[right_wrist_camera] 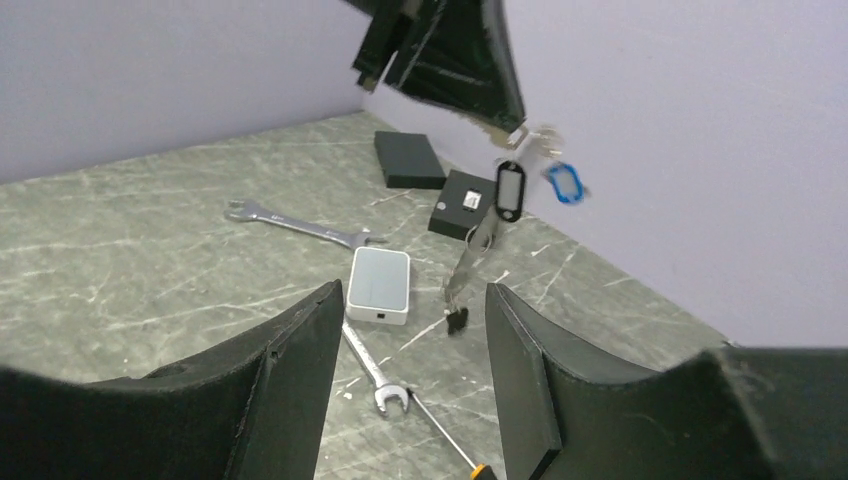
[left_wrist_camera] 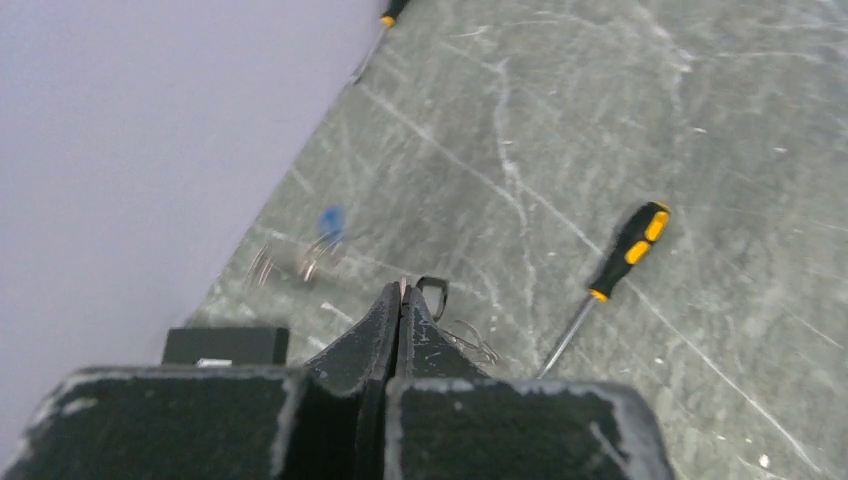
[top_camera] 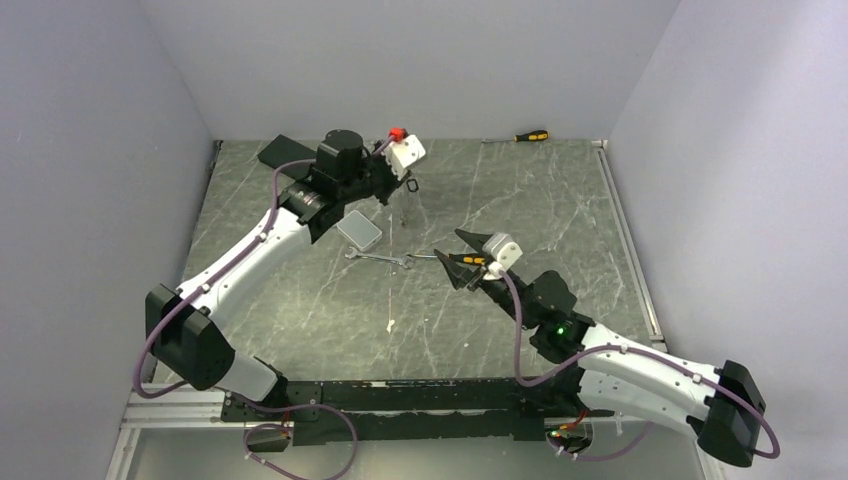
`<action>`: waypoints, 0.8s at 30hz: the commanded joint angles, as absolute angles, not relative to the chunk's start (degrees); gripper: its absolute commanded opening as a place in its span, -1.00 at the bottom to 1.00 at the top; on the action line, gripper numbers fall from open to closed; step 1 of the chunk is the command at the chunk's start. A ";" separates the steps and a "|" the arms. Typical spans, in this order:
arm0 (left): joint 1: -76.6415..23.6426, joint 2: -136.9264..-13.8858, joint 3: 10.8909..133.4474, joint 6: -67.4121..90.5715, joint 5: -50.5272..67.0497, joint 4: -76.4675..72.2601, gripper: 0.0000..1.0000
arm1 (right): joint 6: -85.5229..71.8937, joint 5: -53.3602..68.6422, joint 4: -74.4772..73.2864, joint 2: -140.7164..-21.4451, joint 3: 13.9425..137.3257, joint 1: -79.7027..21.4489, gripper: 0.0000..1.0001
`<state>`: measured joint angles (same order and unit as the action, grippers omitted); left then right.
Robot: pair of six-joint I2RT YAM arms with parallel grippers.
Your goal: Put the keys on the keyring
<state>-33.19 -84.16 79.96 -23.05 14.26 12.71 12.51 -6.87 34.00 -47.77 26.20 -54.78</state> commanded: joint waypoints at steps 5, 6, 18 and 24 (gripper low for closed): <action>-36.03 -79.99 63.41 -19.00 27.28 9.91 -1.00 | 11.24 -12.09 35.44 -42.99 22.61 -54.50 0.16; -37.14 -79.00 61.12 -18.24 27.28 10.01 -1.00 | 11.11 -12.12 35.11 -42.98 22.59 -54.55 0.16; -43.40 -78.25 49.76 -5.21 26.59 10.73 -1.00 | 10.81 -12.57 35.42 -44.99 22.85 -54.49 0.18; -45.87 -79.67 46.74 -1.02 29.08 7.30 -1.00 | 10.57 -14.04 33.43 -43.52 22.74 -54.49 0.17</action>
<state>-44.71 -79.75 47.68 -6.42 25.15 12.36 11.66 -12.12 32.80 -45.10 22.50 -54.63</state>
